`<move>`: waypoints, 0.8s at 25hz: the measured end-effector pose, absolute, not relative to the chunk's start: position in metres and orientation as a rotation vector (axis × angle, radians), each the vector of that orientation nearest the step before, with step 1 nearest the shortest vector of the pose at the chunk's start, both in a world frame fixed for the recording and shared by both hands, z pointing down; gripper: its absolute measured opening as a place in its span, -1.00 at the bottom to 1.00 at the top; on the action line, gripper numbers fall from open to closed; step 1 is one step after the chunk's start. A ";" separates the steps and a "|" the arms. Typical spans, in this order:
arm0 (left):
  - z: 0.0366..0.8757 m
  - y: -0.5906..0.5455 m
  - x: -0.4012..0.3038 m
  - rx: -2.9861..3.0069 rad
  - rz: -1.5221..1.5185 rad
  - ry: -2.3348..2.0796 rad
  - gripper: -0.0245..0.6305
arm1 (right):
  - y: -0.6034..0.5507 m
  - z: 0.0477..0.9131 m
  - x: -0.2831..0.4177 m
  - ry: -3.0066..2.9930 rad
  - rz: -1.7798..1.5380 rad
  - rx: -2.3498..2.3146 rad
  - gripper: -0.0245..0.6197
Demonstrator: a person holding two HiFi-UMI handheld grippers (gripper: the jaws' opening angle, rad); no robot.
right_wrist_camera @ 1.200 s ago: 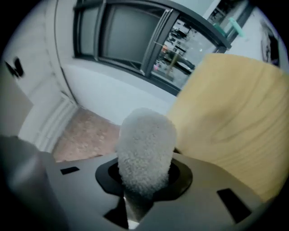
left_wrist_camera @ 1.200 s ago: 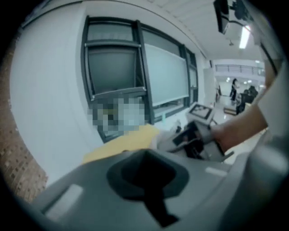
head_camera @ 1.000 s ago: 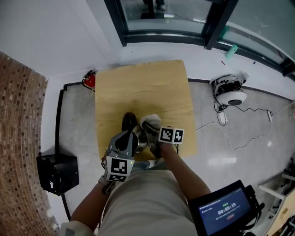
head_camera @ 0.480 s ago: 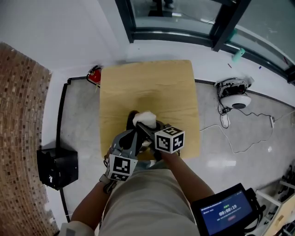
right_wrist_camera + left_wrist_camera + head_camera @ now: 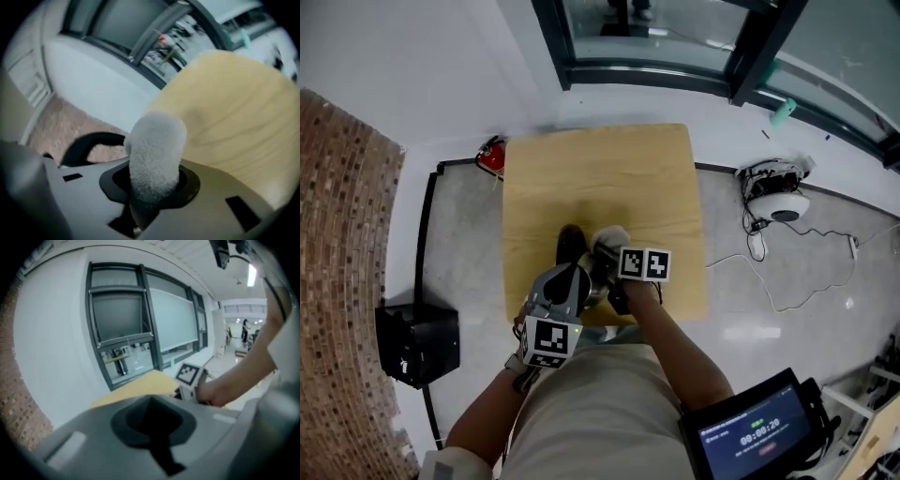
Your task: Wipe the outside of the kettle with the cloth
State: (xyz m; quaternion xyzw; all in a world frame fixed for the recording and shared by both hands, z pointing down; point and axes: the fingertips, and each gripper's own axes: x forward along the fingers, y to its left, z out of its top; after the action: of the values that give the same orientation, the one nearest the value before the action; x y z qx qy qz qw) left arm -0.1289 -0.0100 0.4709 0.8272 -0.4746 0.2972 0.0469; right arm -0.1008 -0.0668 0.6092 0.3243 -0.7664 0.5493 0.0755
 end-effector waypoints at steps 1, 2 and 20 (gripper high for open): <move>0.470 -0.011 -0.129 2.524 0.902 -1.452 -0.93 | -0.064 0.598 -0.099 -2.327 1.697 0.960 -0.60; 0.470 -0.011 -0.130 2.523 0.896 -1.456 -0.93 | -0.058 0.568 -0.103 -2.449 1.668 0.908 -0.60; 0.551 -0.025 -0.227 1.683 0.180 -1.326 -0.97 | 0.076 0.629 -0.081 -1.922 2.023 0.456 -0.60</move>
State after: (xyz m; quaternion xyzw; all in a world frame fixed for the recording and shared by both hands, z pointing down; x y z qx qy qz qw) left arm -0.2269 -0.0255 0.5514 0.6884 -0.5425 0.0737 0.4757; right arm -0.0805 0.0755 0.6292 0.1595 -0.6713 0.7067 0.1566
